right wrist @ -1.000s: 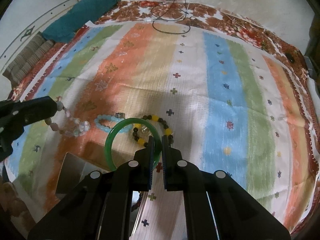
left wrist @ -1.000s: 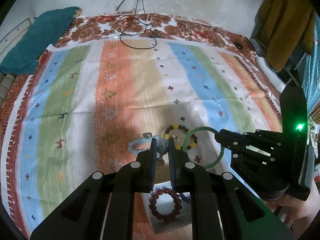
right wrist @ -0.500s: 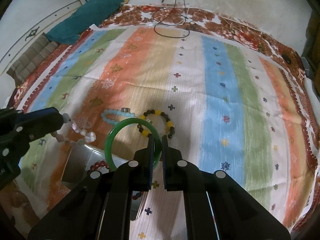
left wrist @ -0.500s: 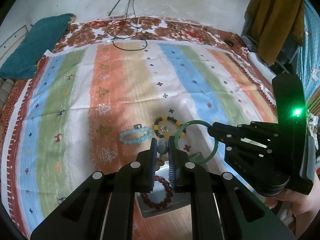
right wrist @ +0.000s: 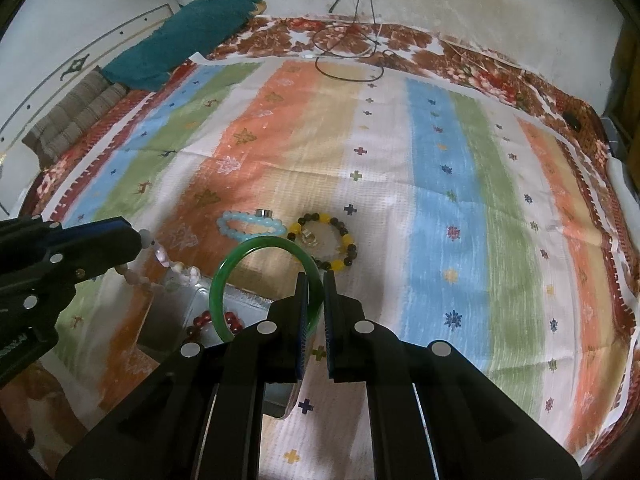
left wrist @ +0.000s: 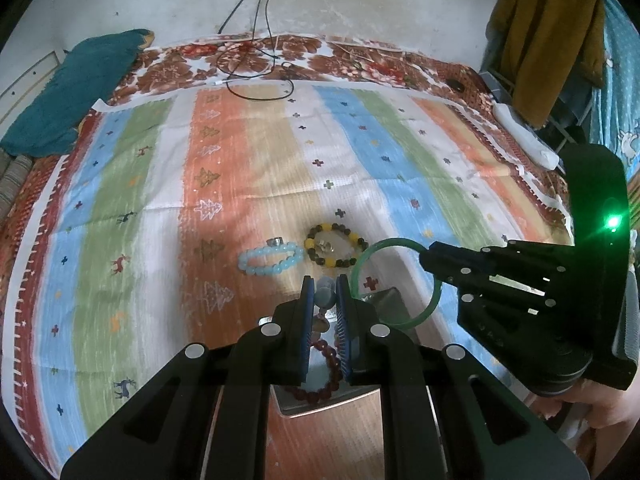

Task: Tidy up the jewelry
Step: 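Carry both bracelets into the silver tin and open both tools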

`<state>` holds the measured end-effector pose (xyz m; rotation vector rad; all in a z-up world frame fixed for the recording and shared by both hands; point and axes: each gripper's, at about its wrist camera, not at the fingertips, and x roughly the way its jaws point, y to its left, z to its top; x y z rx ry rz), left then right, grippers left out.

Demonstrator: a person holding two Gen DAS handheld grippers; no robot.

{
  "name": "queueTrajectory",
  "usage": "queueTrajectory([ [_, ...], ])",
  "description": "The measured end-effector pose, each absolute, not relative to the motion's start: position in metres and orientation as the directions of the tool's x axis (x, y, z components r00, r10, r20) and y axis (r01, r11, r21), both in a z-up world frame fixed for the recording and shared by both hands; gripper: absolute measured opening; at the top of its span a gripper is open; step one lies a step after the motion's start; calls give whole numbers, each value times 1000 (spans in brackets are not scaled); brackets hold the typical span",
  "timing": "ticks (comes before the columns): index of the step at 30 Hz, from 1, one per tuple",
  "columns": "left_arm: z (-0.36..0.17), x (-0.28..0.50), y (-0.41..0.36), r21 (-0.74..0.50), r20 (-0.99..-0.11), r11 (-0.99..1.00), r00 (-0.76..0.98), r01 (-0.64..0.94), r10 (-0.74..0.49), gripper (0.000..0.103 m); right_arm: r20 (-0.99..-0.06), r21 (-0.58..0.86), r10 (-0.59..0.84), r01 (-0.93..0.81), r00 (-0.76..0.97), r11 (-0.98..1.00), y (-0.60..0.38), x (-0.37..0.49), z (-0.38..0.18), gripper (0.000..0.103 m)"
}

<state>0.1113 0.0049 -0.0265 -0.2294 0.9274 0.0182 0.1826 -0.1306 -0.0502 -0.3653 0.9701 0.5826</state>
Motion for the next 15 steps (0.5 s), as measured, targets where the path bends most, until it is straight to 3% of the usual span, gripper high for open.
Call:
queueTrajectory([
  [15, -25, 91, -1, -192, -790, 976, 606, -102, -92, 11, -849, -23, 320, -635, 420, 773, -134, 165, -49, 8],
])
